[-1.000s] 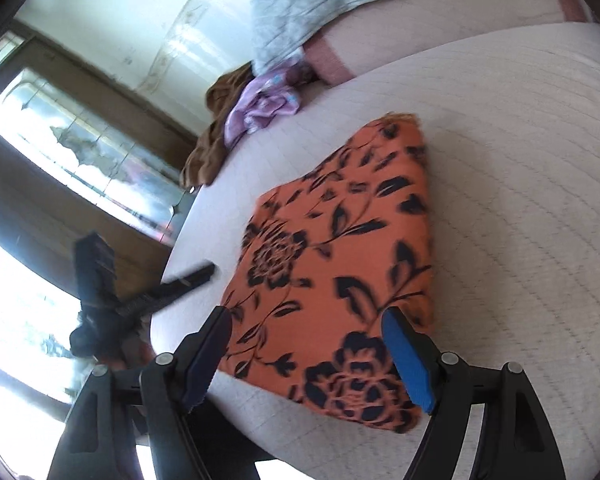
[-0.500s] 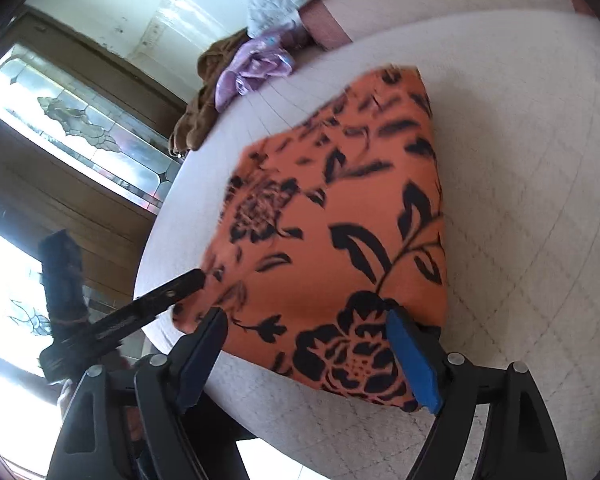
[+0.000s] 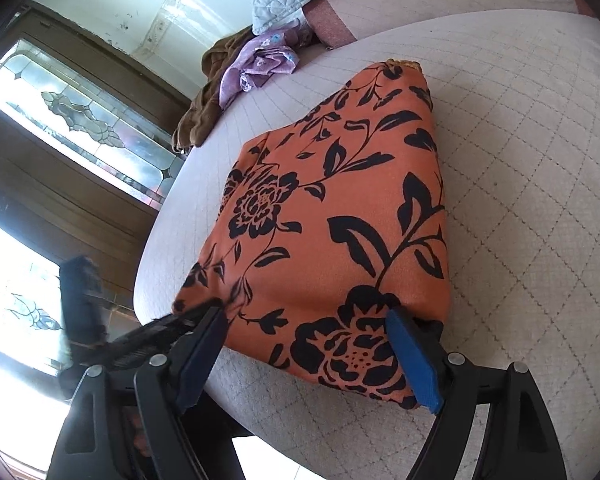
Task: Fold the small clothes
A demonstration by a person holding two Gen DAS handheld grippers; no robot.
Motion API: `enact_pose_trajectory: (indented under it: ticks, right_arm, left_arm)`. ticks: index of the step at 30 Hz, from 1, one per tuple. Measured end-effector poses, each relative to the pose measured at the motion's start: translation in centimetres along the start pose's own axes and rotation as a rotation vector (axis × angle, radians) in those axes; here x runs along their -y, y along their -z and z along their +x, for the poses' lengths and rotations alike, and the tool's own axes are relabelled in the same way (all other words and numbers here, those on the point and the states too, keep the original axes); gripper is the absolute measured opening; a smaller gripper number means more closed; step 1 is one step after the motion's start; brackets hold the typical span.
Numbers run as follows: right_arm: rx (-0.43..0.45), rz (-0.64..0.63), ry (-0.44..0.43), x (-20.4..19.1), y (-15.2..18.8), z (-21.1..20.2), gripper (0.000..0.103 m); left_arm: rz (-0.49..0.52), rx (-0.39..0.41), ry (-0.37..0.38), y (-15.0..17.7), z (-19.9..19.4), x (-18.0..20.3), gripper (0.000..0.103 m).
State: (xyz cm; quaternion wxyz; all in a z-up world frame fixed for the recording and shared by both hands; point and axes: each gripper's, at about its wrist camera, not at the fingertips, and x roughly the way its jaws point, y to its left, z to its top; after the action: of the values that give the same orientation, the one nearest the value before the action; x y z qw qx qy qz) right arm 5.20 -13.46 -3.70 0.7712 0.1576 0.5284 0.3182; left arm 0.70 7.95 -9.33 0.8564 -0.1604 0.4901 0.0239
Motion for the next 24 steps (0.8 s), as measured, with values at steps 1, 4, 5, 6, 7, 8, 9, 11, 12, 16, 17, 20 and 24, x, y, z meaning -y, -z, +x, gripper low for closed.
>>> enact_pose_trajectory:
  ticks: [1,4,5,6,7,8,9,11,12,16,17,20,24]
  right_arm:
    - [-0.001,0.003,-0.002,0.1,0.0,0.1,0.084]
    - [-0.002,0.012,-0.003,0.1,0.0,0.2,0.085]
    - [-0.005,0.007,-0.006,0.1,0.0,0.3,0.086]
    - [-0.006,0.003,-0.006,0.0,0.0,0.3,0.085]
    - [-0.007,-0.001,-0.007,0.1,0.0,0.2,0.085]
    - [-0.009,0.0,-0.012,0.2,-0.1,0.1,0.085]
    - [-0.011,0.004,-0.016,0.3,-0.2,0.1,0.085]
    - [-0.02,0.017,-0.023,0.4,-0.5,0.0,0.085]
    - [-0.022,0.029,-0.028,0.4,-0.7,-0.3,0.085]
    - [0.033,0.021,-0.035,0.1,-1.6,-2.2,0.086]
    - [0.045,0.028,-0.043,0.3,-2.1,-2.6,0.086]
    - [0.068,0.095,-0.051,2.1,-3.8,-3.2,0.086]
    - [0.032,0.22,-0.07,5.5,-5.4,-1.9,0.086]
  left_arm:
    - [0.004,-0.011,-0.015,0.0,0.2,-0.2,0.05]
    - [-0.053,-0.081,0.028,0.8,2.1,-1.9,0.024]
    - [-0.052,-0.079,0.034,0.7,1.9,-2.0,0.024]
    - [-0.049,-0.078,0.036,0.6,1.6,-1.9,0.024]
    - [-0.054,-0.076,0.04,0.4,1.2,-1.9,0.024]
    - [-0.062,-0.074,0.048,0.2,0.9,-1.9,0.024]
    - [-0.067,-0.074,0.063,-0.1,0.5,-2.0,0.025]
    - [-0.072,-0.058,0.103,-0.7,-0.2,-2.2,0.036]
    - [-0.079,-0.043,0.117,-1.1,-0.7,-2.3,0.049]
    - [-0.063,-0.008,0.126,-4.1,-0.7,-2.4,0.061]
    - [-0.064,-0.011,0.138,-4.9,-0.1,-2.6,0.061]
    - [-0.116,-0.073,0.234,-6.6,2.5,-3.4,0.061]
    - [-0.159,-0.119,0.315,-7.7,5.2,-3.8,0.061]
